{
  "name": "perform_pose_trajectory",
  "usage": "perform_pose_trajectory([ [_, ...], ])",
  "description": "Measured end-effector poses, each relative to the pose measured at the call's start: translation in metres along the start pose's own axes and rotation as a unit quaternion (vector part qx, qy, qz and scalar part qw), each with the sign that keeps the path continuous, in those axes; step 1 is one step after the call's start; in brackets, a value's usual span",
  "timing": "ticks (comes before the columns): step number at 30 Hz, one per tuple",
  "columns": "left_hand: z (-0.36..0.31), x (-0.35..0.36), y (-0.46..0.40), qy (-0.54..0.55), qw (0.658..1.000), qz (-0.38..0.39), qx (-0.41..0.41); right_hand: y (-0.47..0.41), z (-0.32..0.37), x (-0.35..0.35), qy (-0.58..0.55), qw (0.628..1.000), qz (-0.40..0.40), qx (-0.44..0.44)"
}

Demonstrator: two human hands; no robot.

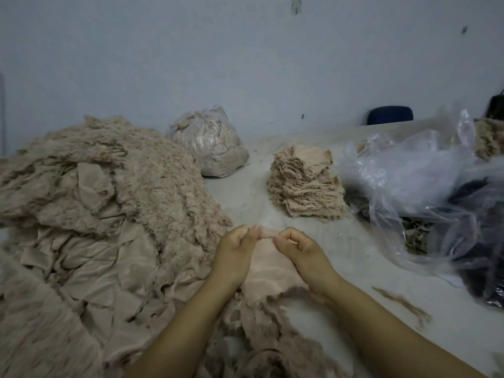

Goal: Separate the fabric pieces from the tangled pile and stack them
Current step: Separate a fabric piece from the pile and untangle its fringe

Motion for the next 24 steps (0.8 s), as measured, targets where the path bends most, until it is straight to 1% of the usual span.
perform_pose_trajectory([
  [2,0.002,0.002,0.002,0.023,0.999,-0.026,-0.003,0.001,0.003,0.002,0.011,1.0,-0.02,-0.008],
  [5,0.009,0.003,0.002,0.068,0.992,-0.084,-0.063,0.0,0.008,0.002,0.025,0.999,-0.023,0.01],
  [6,0.01,0.004,0.002,0.093,0.987,-0.093,-0.088,-0.001,0.009,0.001,0.029,0.999,-0.019,0.016],
  [7,0.009,0.006,0.002,0.136,0.98,-0.088,-0.117,-0.002,0.011,-0.001,0.034,0.999,-0.013,0.026],
  [8,0.009,0.008,0.001,0.19,0.968,-0.061,-0.15,-0.003,0.012,-0.002,0.038,0.999,-0.005,0.039],
  [9,0.007,0.01,0.001,0.227,0.957,-0.021,-0.179,-0.004,0.013,-0.002,0.038,0.998,0.006,0.057],
  [10,0.005,0.012,0.001,0.236,0.953,0.03,-0.19,-0.005,0.015,-0.004,0.034,0.996,0.014,0.075],
  [11,0.003,0.013,0.002,0.217,0.957,0.068,-0.182,-0.006,0.017,-0.005,0.029,0.995,0.019,0.09],
  [12,0.003,0.013,0.0,0.194,0.963,0.076,-0.17,-0.007,0.018,-0.007,0.026,0.994,0.02,0.099],
  [15,0.004,0.006,-0.007,0.151,0.976,0.016,-0.154,-0.01,0.021,-0.012,0.052,0.992,0.016,0.115],
  [16,0.004,0.006,-0.009,0.138,0.979,0.021,-0.15,-0.011,0.02,-0.012,0.064,0.991,0.023,0.118],
  [18,0.003,0.007,-0.01,0.055,0.986,0.08,-0.137,-0.012,0.018,-0.009,0.127,0.985,0.039,0.109],
  [20,0.002,0.01,-0.008,-0.013,0.98,0.155,-0.121,-0.012,0.018,-0.002,0.193,0.978,0.036,0.072],
  [21,0.002,0.011,-0.007,-0.015,0.978,0.166,-0.122,-0.012,0.019,0.0,0.212,0.975,0.038,0.051],
  [22,0.003,0.011,-0.007,0.002,0.979,0.149,-0.141,-0.012,0.018,0.002,0.215,0.975,0.047,0.036],
  [24,0.007,0.01,-0.005,0.082,0.968,0.084,-0.221,-0.013,0.014,0.001,0.194,0.979,0.05,0.025],
])
Point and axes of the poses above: each hand's wrist, its own y-axis away from the middle knuckle, its own x-axis out of the palm, z = x × y, the point moved 2 cm from there along -y, towards the middle knuckle, and after that the axes turned 3 degrees about -y, right-handed, at the moved point
